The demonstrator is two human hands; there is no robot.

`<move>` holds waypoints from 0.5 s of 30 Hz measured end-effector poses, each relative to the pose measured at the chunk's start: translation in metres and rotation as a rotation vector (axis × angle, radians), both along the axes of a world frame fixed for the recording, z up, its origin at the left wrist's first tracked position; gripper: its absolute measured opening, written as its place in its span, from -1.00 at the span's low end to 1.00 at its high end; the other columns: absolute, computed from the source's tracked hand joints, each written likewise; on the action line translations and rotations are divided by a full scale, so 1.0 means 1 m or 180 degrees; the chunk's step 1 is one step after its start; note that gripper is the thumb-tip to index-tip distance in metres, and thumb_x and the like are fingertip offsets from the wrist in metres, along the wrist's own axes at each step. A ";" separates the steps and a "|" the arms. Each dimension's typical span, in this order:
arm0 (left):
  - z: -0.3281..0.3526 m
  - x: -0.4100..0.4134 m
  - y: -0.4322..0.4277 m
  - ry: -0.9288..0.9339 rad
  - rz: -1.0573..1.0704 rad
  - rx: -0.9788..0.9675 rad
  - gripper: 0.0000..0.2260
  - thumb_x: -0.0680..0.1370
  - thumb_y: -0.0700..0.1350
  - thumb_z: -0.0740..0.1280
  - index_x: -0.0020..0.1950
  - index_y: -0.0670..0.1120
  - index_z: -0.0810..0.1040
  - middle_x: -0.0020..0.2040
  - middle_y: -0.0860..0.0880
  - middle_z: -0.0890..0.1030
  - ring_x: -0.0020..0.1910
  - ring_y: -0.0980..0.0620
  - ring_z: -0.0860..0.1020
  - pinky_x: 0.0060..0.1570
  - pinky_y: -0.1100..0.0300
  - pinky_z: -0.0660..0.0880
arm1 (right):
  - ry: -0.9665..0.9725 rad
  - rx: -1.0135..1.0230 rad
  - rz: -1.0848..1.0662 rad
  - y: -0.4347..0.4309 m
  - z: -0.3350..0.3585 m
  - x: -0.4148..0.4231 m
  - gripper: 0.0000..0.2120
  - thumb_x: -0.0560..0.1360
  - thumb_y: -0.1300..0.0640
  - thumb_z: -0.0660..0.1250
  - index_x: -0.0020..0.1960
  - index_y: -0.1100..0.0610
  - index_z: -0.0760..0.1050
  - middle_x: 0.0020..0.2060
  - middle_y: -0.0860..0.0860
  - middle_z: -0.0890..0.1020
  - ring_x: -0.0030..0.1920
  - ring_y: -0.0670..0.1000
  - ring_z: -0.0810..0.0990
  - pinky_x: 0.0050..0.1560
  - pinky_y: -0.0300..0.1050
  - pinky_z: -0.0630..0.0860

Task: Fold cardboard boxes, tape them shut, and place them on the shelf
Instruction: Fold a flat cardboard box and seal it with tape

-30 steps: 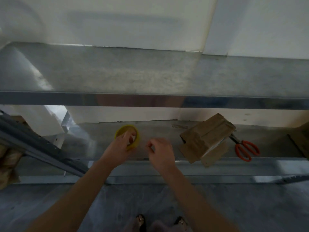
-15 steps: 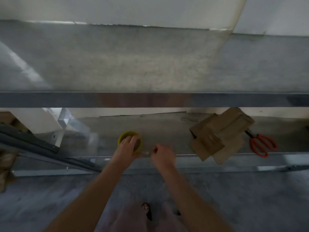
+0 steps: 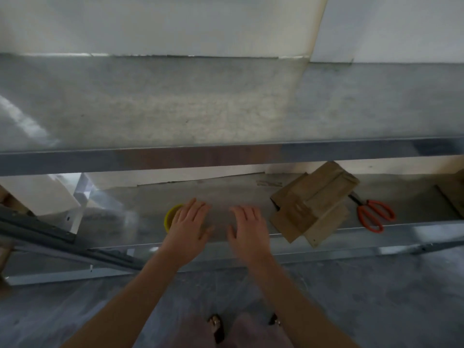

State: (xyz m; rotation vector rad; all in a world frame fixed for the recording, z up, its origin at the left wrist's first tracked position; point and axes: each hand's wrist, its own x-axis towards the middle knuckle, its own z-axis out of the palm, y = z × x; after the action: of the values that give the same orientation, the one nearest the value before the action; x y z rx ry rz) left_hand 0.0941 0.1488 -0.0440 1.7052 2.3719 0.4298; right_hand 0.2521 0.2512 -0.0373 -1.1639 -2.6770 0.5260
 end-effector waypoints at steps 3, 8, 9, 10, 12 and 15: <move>0.022 0.031 0.025 0.0456 -0.0342 0.0008 -0.40 0.46 0.08 0.08 0.48 -0.09 0.32 0.46 -0.08 0.35 0.49 -0.13 0.23 0.47 0.01 0.01 | 0.0080 0.0901 0.0223 0.019 0.020 0.027 -0.47 0.40 0.01 0.42 0.33 0.15 0.50 0.31 0.11 0.53 0.39 0.19 0.44 0.40 0.20 0.35; 0.037 0.103 0.064 0.0485 -0.0492 -0.0024 -0.42 0.50 0.11 0.07 0.49 -0.10 0.30 0.49 -0.07 0.32 0.50 -0.13 0.20 0.48 -0.06 0.04 | 0.0159 0.1252 0.0153 0.067 0.054 0.086 -0.51 0.51 0.00 0.13 0.39 0.14 0.45 0.34 0.14 0.50 0.42 0.21 0.38 0.44 0.26 0.29; 0.037 0.117 0.072 0.0430 -0.0485 -0.0035 -0.43 0.54 0.14 0.05 0.49 -0.10 0.30 0.48 -0.07 0.32 0.50 -0.14 0.20 0.46 -0.08 0.04 | 0.0081 0.1215 0.0097 0.080 0.055 0.100 -0.51 0.53 -0.01 0.11 0.40 0.13 0.44 0.35 0.15 0.49 0.43 0.22 0.37 0.44 0.26 0.27; 0.037 0.131 0.080 0.0371 -0.0470 -0.0062 -0.44 0.57 0.16 0.03 0.49 -0.10 0.30 0.49 -0.07 0.32 0.51 -0.14 0.19 0.46 -0.09 0.02 | -0.0014 0.1128 0.0035 0.094 0.056 0.115 -0.51 0.56 -0.03 0.08 0.42 0.11 0.42 0.38 0.16 0.47 0.44 0.21 0.35 0.46 0.25 0.24; 0.037 0.154 0.096 0.0284 -0.0371 -0.0108 -0.39 0.58 0.22 -0.06 0.52 -0.09 0.22 0.52 -0.07 0.24 0.54 -0.13 0.10 0.47 -0.05 -0.11 | -0.0187 0.0910 -0.0092 0.123 0.054 0.142 -0.47 0.58 -0.08 0.00 0.48 0.07 0.36 0.43 0.14 0.42 0.48 0.20 0.30 0.50 0.19 0.17; 0.037 0.182 0.117 0.0136 -0.0026 -0.0019 -0.29 0.51 0.29 -0.19 0.57 -0.07 0.06 0.57 -0.05 0.11 0.56 -0.08 -0.02 0.45 0.06 -0.23 | -0.0280 0.0757 -0.0141 0.165 0.051 0.172 -0.45 0.57 -0.11 -0.01 0.51 0.03 0.31 0.47 0.11 0.36 0.52 0.18 0.23 0.51 0.19 0.13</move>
State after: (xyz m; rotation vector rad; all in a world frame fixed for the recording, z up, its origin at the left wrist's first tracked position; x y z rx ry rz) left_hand 0.2757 0.2660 -0.0067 1.7382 2.3924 0.3884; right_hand 0.4238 0.4158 0.0141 -1.1983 -2.6870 0.1466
